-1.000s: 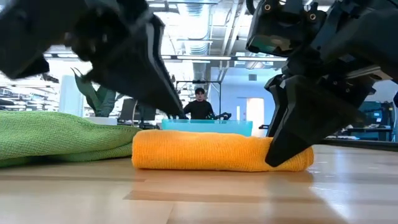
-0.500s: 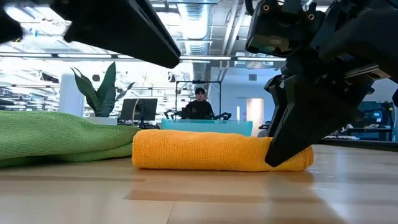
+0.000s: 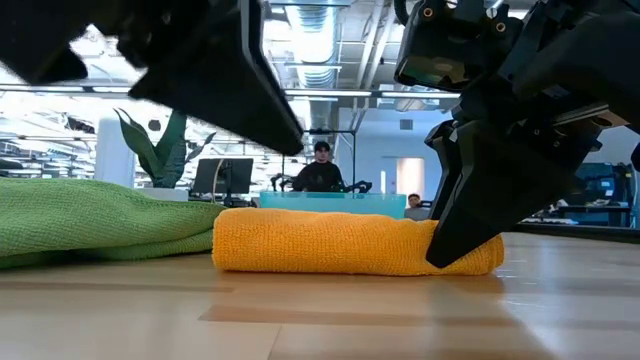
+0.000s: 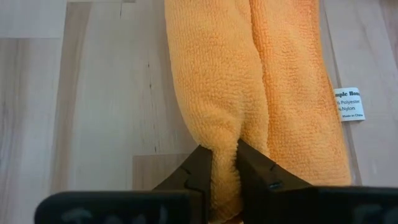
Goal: Roll microfiber towels into tight, uniform cylinder then place into a basket
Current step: Roll the orange microfiber cloth
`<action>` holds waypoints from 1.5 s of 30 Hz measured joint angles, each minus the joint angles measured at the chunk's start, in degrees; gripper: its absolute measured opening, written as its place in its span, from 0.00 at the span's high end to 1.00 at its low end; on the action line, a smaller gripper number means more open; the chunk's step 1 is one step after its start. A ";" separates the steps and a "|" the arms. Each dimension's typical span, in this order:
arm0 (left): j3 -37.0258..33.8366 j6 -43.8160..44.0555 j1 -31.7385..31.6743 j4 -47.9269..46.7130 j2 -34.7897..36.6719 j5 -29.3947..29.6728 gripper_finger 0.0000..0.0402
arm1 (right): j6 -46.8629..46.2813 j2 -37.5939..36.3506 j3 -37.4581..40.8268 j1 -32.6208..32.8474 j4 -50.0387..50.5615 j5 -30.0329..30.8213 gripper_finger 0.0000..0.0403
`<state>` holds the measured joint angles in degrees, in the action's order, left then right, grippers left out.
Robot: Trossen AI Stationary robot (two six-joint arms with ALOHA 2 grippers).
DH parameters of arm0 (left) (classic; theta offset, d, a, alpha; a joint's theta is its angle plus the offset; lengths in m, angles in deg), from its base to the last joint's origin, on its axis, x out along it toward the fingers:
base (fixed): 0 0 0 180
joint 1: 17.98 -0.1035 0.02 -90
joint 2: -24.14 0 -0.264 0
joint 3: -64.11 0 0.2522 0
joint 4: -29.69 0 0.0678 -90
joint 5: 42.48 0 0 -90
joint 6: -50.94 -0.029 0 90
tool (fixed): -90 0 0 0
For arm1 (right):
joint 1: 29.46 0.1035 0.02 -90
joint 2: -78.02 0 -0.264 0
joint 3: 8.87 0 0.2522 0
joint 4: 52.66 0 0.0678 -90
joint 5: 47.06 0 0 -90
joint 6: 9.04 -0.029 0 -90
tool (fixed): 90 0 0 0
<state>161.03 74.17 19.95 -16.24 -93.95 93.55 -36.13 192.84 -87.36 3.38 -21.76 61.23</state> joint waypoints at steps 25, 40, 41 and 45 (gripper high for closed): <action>-15.68 -2.65 -3.54 21.63 0.24 -10.78 0.52 | 0.04 0.00 0.00 0.02 0.03 -0.03 0.82; -15.93 10.00 -4.73 23.38 0.16 -20.48 0.95 | 0.07 -2.84 0.28 0.57 -0.07 -13.09 0.87; -15.42 10.54 -4.92 23.39 0.15 -22.59 0.96 | 0.09 -3.03 0.28 0.57 -0.17 -15.31 0.88; -13.09 13.24 -6.06 24.04 0.02 -33.72 0.90 | 0.01 -3.13 0.26 -0.45 -1.47 -26.33 0.93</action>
<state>147.94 87.41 13.89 7.80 -93.92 59.83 -36.12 189.71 -87.10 2.93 -23.23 34.90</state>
